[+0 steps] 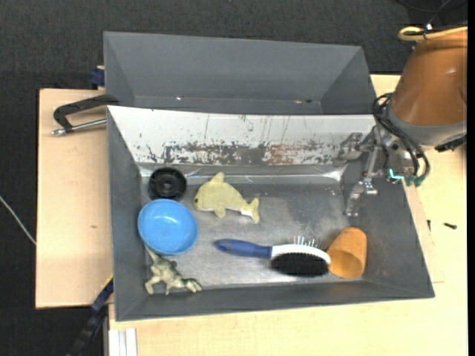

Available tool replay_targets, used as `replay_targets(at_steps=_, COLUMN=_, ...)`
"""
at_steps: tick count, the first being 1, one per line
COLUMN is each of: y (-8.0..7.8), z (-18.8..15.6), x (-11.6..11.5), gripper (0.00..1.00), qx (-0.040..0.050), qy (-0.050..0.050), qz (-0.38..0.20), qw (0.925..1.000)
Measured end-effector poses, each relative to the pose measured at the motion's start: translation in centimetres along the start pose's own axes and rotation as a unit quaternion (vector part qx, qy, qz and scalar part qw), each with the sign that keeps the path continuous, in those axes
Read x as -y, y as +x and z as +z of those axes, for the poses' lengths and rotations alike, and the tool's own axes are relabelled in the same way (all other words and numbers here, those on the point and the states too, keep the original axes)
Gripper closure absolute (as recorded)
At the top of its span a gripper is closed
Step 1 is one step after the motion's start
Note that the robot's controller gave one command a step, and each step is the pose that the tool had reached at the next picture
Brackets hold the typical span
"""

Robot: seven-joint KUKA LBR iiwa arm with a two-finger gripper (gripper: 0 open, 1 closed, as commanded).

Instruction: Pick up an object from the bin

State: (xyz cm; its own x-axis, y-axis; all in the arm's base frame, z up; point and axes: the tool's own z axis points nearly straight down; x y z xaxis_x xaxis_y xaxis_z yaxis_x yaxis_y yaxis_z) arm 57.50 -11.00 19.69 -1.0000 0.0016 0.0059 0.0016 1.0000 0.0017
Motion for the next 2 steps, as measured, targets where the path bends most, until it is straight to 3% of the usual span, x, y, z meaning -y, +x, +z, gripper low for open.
replay_targets(at_steps=1, y=2.8, z=12.6, x=-5.7, gripper=0.00, qx=0.0070, qy=0.001, qz=0.008, qw=0.9999)
replay_targets(at_steps=2, y=5.9, z=12.1, x=-11.6, gripper=0.00, qx=0.0209, qy=0.003, qz=-0.134, qw=0.9908)
